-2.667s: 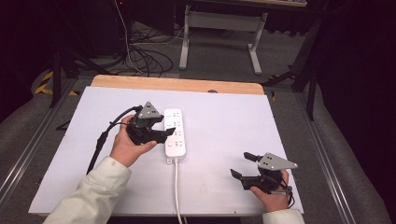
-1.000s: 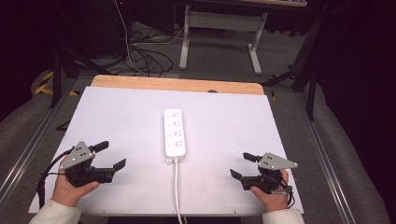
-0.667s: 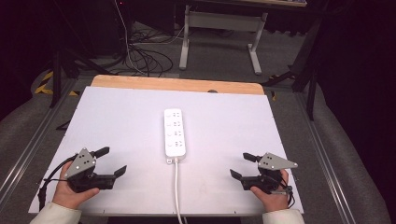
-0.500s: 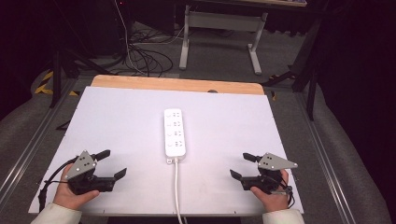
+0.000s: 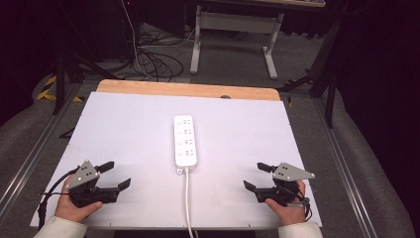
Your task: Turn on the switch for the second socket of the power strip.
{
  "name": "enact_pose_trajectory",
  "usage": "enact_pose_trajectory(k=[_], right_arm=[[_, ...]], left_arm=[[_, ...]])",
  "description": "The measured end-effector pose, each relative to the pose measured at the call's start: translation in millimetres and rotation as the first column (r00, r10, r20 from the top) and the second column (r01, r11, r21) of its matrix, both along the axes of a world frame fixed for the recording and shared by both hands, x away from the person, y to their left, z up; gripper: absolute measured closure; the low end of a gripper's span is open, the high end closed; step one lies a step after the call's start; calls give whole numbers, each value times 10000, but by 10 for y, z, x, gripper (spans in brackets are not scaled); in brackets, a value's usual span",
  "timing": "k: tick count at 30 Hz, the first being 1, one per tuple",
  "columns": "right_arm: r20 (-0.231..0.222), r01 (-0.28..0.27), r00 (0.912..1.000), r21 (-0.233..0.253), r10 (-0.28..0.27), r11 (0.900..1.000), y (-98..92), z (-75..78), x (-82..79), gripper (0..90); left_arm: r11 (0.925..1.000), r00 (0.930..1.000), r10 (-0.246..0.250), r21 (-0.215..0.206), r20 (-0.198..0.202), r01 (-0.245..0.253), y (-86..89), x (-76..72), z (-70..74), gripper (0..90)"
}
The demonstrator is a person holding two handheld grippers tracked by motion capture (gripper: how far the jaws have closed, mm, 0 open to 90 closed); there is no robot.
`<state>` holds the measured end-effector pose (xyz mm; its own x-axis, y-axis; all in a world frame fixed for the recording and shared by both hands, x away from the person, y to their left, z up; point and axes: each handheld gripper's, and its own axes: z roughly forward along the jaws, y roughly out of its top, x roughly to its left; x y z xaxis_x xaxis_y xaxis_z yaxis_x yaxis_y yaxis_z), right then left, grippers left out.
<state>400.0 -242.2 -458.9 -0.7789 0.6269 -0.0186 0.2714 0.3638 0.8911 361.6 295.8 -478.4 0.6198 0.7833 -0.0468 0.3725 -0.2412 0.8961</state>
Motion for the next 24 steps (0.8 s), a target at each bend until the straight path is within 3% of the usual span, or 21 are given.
enact_pose_trajectory(k=[4, 9, 24], right_arm=[[-9, 4, 10000, -29, -4, 10000, 3, -3, 7, 209], [10, 14, 10000, -11, -14, 10000, -1, 0, 3, 209], [-37, 27, 10000, -7, -27, 10000, -2, -5, 6, 209]], left_arm=[[9997, 9997, 107, -214, 207, -103, 1, -25, 41, 158], [9997, 9987, 98, 201, 509, -108, -20, -49, 63, 158], [9998, 9998, 45, 171, 210, -49, -21, -58, 94, 180]])
